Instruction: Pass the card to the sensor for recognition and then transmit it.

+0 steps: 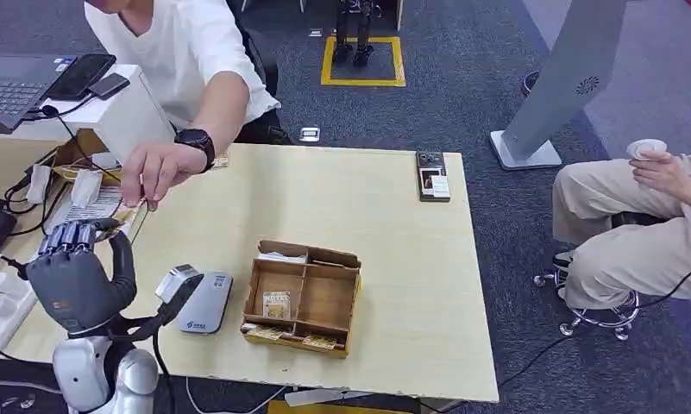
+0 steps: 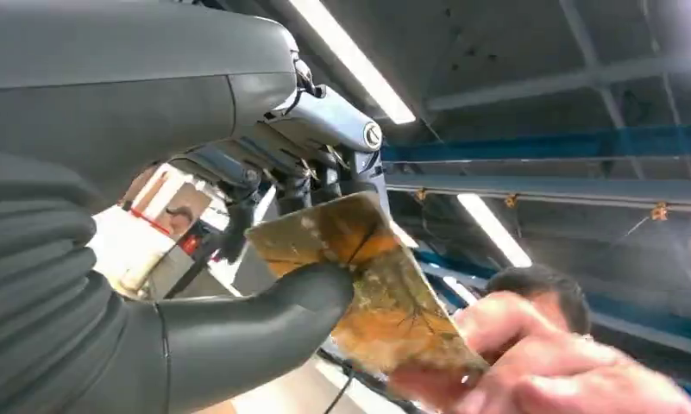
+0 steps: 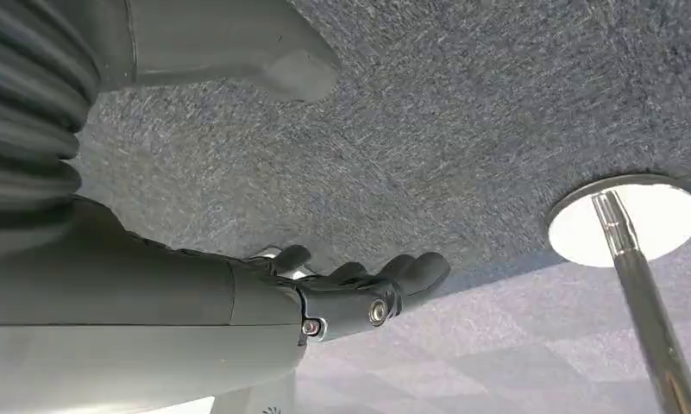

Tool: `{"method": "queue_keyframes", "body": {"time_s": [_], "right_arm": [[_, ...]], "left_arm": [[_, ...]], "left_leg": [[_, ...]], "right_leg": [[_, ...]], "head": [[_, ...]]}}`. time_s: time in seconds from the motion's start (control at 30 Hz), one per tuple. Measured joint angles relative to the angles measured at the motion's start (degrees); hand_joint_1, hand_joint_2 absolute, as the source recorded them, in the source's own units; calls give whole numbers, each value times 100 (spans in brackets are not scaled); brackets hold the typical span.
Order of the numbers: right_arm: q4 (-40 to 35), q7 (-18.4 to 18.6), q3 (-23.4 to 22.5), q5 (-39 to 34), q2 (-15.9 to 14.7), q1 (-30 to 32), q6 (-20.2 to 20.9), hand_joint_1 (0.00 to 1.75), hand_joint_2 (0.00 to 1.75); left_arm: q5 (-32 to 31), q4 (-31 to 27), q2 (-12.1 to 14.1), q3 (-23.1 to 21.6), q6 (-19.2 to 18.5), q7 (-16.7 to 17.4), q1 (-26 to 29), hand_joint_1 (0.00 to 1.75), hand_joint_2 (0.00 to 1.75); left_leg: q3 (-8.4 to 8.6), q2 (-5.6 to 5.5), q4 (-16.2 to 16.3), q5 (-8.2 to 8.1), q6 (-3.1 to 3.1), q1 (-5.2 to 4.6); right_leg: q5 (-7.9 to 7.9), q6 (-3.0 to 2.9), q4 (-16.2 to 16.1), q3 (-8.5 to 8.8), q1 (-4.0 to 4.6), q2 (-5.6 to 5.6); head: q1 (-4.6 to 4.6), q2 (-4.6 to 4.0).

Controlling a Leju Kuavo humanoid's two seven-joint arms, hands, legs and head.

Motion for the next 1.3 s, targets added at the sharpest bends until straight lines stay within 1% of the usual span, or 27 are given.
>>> {"method": "queue_keyframes", "body": {"time_s": [0.2,0.67,0.77,0.87,0.93,1.07,1.13,1.2,1.3], "right_arm": [[11,0,0,7,0,-1,0,0,175],[15,4,0,0,0,-1,0,0,175],[13,41,0,-55,0,0,0,0,175],[13,61,0,-116,0,1,0,0,175],[13,77,0,-142,0,1,0,0,175],[13,114,0,-188,0,1,0,0,175],[13,114,0,-223,0,2,0,0,175],[13,129,0,-247,0,1,0,0,175],[0,188,0,-245,0,3,0,0,175]], "left_arm": [[46,0,0,63,0,-87,-30,175,175],[83,0,0,127,0,-90,-44,175,175],[236,-22,0,151,0,-173,-41,175,175],[299,-98,-2,271,0,-279,-27,175,175],[247,-122,-2,343,0,-341,-10,175,175],[13,-146,-2,433,0,-339,11,175,175],[-73,-146,-2,468,0,-293,21,175,175],[-358,-144,-2,485,-2,-53,35,175,175],[-562,-133,-4,488,-2,140,141,175,175]], "left_leg": [[0,0,0,0,0,0],[0,0,0,0,0,0],[-1,0,0,0,0,0],[-1,0,0,0,0,0],[-2,0,0,0,0,0],[-4,-1,0,0,0,0],[-4,-1,0,0,0,0],[-6,-1,0,0,0,0],[-5,0,0,0,0,0]], "right_leg": [[0,0,0,1,0,0],[0,0,0,0,0,0],[0,0,0,1,0,0],[0,0,0,1,0,1],[0,0,0,1,0,-1],[0,0,0,1,0,-2],[0,0,0,1,0,-2],[0,0,0,2,0,-3],[0,0,0,-1,0,-2]], "head": [[0,0],[0,0],[0,0],[0,2],[0,2],[2,0],[2,0],[2,0],[-4,0]]}}
